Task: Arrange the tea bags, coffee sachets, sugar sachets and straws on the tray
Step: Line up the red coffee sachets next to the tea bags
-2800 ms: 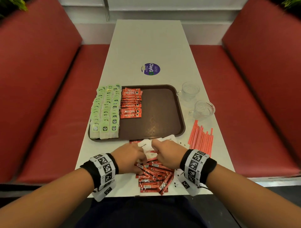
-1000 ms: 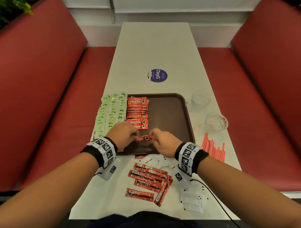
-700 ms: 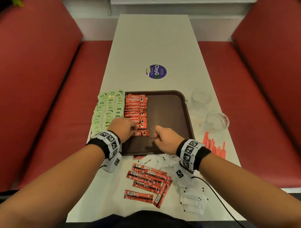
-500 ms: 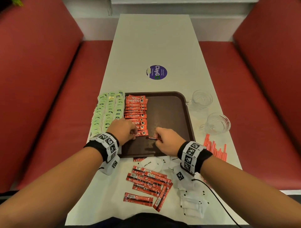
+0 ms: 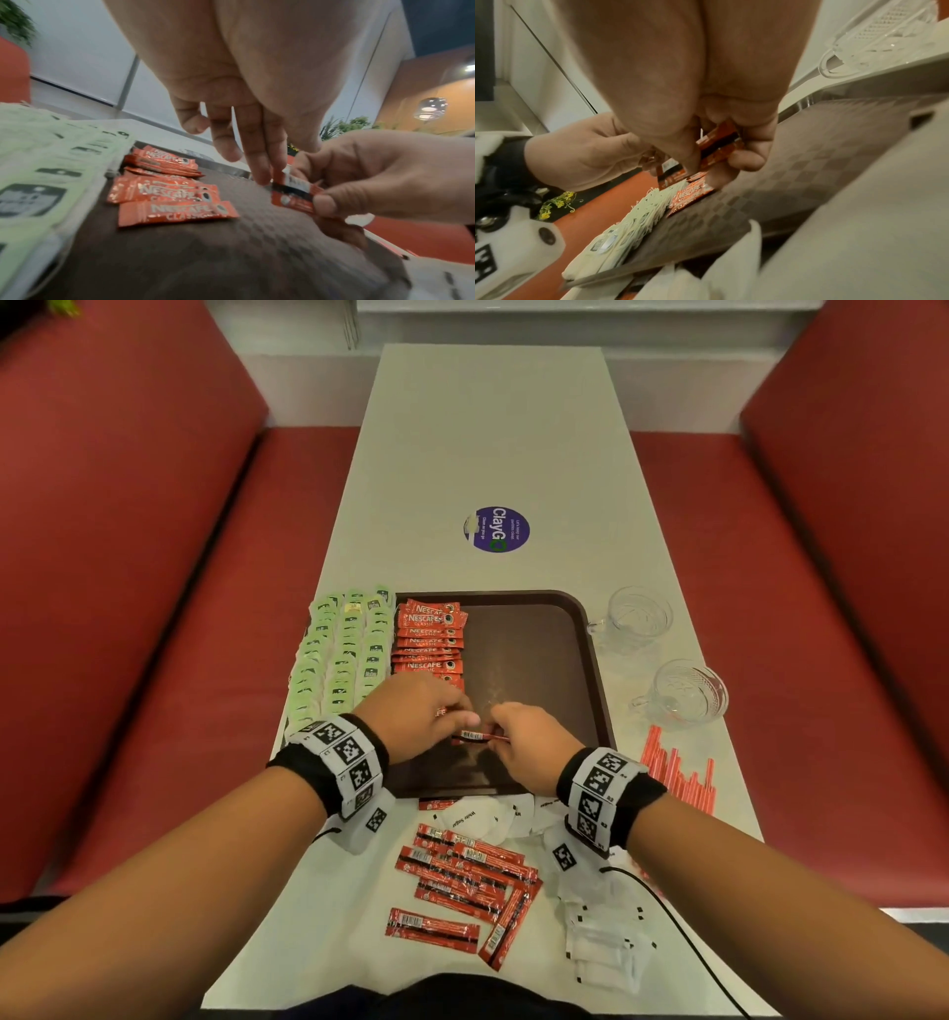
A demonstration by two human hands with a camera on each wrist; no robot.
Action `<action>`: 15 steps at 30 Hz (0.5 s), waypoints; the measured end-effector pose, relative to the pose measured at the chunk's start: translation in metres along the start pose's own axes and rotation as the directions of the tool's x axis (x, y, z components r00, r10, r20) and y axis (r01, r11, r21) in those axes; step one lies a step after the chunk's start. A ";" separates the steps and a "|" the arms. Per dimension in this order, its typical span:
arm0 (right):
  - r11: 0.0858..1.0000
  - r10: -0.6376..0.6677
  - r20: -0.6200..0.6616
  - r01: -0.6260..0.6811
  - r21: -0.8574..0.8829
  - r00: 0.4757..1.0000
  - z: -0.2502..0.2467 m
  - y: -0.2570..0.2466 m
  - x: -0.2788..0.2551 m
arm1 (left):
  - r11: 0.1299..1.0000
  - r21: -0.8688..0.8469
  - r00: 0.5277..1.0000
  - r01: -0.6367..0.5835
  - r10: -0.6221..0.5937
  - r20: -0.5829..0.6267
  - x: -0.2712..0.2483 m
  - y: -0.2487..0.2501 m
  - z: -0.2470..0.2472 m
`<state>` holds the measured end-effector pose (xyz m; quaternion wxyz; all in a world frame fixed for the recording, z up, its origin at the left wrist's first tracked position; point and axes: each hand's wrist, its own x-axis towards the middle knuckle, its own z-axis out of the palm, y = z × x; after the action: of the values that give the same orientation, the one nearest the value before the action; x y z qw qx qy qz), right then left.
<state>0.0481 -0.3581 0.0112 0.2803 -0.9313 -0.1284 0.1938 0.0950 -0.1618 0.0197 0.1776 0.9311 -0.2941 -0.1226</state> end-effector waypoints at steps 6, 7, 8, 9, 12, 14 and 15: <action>0.993 -0.090 -0.065 0.094 0.069 0.994 0.000 -0.007 -0.001 | 0.999 -0.024 0.993 0.030 -0.027 0.116 -0.011 0.003 0.010; 0.992 -0.094 -0.067 0.099 0.075 0.993 0.000 -0.008 -0.001 | 0.999 -0.025 0.991 0.023 -0.020 0.129 -0.012 0.003 0.010; 0.992 -0.096 -0.064 0.101 0.079 0.993 0.001 -0.008 -0.002 | 0.999 -0.039 0.991 0.017 -0.011 0.136 -0.014 0.003 0.010; 0.992 -0.100 -0.059 0.104 0.074 0.993 0.002 -0.008 -0.003 | 0.998 -0.066 0.990 0.018 -0.009 0.143 -0.016 0.002 0.010; 0.990 -0.128 -0.061 0.131 0.052 0.990 0.007 -0.006 -0.004 | 0.986 -0.163 0.988 0.038 -0.013 0.151 -0.021 -0.002 0.009; 0.992 -0.119 -0.072 0.121 0.030 0.990 0.008 -0.005 -0.006 | 0.985 -0.164 0.990 0.047 -0.024 0.142 -0.022 -0.006 0.009; 0.994 -0.110 -0.080 0.110 -0.004 0.991 0.008 -0.004 -0.007 | 0.990 -0.128 0.991 0.060 -0.044 0.124 -0.022 -0.009 0.009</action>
<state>0.0380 -0.3538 0.0095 0.2957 -0.9298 -0.1682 0.1406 0.0783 -0.1443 0.0104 0.2174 0.9155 -0.2711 -0.2027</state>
